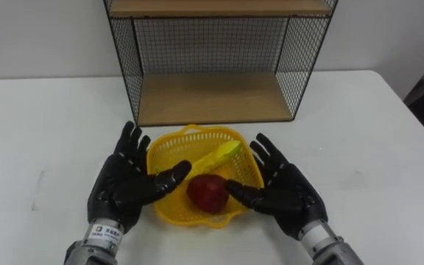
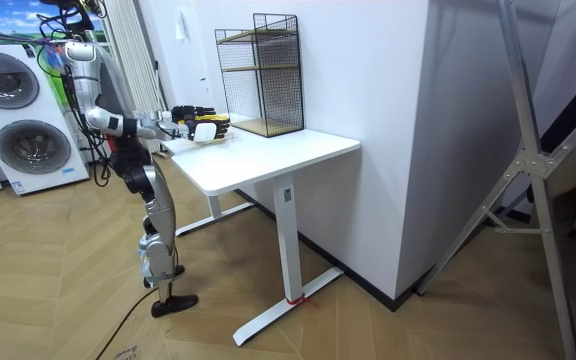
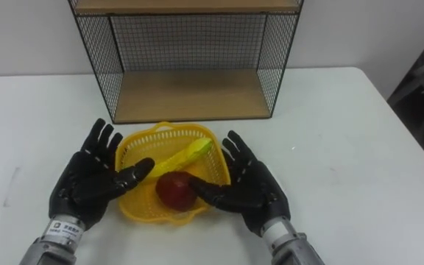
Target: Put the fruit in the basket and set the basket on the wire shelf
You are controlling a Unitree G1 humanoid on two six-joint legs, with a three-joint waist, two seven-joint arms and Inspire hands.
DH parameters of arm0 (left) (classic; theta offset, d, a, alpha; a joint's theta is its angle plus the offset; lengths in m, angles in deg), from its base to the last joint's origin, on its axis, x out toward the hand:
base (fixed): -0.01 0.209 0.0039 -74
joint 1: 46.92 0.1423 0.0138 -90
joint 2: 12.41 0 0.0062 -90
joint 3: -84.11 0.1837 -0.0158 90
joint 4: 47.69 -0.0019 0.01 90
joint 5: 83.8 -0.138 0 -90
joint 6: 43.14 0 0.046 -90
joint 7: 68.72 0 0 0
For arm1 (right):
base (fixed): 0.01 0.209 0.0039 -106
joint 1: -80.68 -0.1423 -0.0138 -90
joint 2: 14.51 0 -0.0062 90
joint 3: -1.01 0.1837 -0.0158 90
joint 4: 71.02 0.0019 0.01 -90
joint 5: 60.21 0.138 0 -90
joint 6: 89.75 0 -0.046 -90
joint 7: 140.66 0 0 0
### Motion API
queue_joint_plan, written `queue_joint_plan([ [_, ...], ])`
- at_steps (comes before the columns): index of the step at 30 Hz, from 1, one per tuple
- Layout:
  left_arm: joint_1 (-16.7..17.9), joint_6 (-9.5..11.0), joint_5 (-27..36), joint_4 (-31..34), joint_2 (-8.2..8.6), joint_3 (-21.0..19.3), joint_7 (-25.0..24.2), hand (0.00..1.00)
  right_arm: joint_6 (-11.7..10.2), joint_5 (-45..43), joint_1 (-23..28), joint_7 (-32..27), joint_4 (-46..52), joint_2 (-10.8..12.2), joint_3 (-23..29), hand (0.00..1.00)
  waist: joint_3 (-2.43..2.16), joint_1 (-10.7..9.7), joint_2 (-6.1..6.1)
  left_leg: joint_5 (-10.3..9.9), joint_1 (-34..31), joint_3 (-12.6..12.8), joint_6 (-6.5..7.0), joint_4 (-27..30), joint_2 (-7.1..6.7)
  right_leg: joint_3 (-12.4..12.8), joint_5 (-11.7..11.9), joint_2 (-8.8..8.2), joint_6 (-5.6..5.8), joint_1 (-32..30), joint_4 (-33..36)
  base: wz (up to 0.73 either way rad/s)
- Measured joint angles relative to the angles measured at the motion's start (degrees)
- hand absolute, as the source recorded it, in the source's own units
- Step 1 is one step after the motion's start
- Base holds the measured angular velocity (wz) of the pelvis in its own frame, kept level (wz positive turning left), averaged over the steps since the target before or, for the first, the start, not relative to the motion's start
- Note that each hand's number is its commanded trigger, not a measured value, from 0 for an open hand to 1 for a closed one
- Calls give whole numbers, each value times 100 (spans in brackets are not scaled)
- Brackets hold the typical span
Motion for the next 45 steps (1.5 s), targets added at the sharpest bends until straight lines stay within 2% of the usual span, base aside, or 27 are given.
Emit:
queue_joint_plan([
  [4, 1, 0, 0, 0, -19, 78, -18, 0, 0, -1, 0, 38, 0, -16, -2, 0, 33, -27, 58, -1, -31, -9, 0, -15, 0, -5, 1, 0, -2, -14, 6, 0],
  [8, 1, -8, 2, -1, -23, 191, -143, 0, 0, 9, -4, 117, 0, -18, -10, 0, 28, -26, 70, 0, -120, 0, -1, -7, 6, 5, 4, 0, -7, -131, 67, 0],
  [16, 3, -29, 4, -24, -30, 338, -262, 0, 0, 210, -44, 152, 0, -25, 0, 0, 12, -21, -8, 1, -195, 9, -2, 30, 9, 17, 3, 0, -6, -225, 99, 0],
  [20, 6, -46, 5, -77, -24, 370, -266, 0, 0, 243, -80, 151, 0, -26, 4, 0, 24, 29, -43, 1, -154, 61, -1, 31, 10, 79, 3, 7, -6, -213, 95, -6],
  [26, 4, -38, -5, -75, -9, 380, -196, 0, -3, 164, -372, -111, 20, -17, -147, 0, 16, 33, -56, 0, -175, 147, 0, 23, 14, 144, 9, 15, -15, -270, 105, -6],
  [31, -14, 38, -7, -71, 103, 386, 68, 0, -214, 159, -537, -323, 30, 19, -274, 0, 15, 17, -58, 1, -153, 171, -1, 21, 27, 149, 10, 20, -15, -263, 105, 0],
  [35, -55, 147, -13, 25, 107, 466, 469, 0, -379, 157, -641, -540, 134, 74, -456, 0, 28, -25, -82, 1, -157, 172, -1, 33, 26, 153, 10, 16, -15, -299, 128, 0],
  [40, -493, 423, -66, 71, 188, 590, 913, 0, -644, 166, -860, -708, 138, 228, -509, 0, 33, -47, -90, 1, -151, 180, -1, 38, 27, 157, 9, 15, -14, -298, 186, 0],
  [45, -649, 564, -60, 70, 232, 731, 1184, 0, -866, 182, -870, -954, 196, 278, -587, 0, 33, -105, -90, 1, -148, 185, -1, 38, 29, 155, 9, 15, -14, -298, 188, 0],
])
